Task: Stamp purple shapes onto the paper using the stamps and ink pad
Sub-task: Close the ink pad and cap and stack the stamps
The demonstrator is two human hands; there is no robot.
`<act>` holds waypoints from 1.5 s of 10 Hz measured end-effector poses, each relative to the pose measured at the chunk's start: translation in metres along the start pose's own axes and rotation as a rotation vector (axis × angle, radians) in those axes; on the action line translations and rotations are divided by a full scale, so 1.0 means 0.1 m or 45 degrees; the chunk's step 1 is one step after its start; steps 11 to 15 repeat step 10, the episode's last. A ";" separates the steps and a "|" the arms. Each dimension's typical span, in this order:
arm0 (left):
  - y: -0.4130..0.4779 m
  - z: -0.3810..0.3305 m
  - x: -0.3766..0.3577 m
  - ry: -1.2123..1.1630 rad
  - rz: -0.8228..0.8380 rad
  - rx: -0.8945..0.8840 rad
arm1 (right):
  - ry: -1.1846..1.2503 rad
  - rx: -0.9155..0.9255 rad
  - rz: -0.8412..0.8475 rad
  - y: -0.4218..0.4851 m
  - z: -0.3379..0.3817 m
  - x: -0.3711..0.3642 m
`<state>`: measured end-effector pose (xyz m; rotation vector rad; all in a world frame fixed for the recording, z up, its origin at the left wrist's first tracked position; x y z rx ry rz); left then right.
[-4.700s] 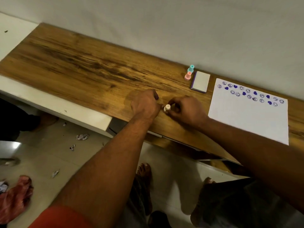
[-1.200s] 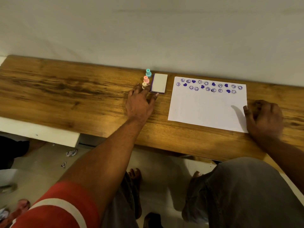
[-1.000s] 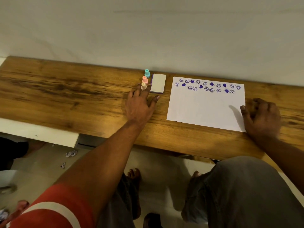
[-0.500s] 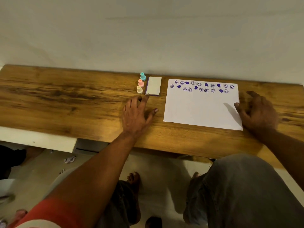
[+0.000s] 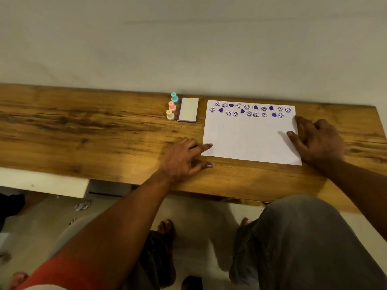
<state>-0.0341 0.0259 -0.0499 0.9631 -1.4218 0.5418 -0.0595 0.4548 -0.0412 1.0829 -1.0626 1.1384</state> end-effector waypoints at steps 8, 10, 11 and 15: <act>-0.06 -0.07 -0.06 0.013 0.118 0.145 | 0.018 -0.013 0.054 0.01 -0.01 0.06; -0.02 -0.10 0.04 0.012 0.106 0.148 | 0.008 -0.026 0.057 0.00 0.03 0.08; -0.02 -0.10 0.04 0.012 0.106 0.148 | 0.008 -0.026 0.057 0.00 0.03 0.08; -0.02 -0.10 0.04 0.012 0.106 0.148 | 0.008 -0.026 0.057 0.00 0.03 0.08</act>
Point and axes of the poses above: each hand's wrist, its own y-axis towards the middle knuckle, its own x-axis out of the back of the hand, z = x × y, the point moved 1 cm from there along y, towards the middle knuckle, and after that the axes turned 5 degrees about y, right-handed, at the moved point
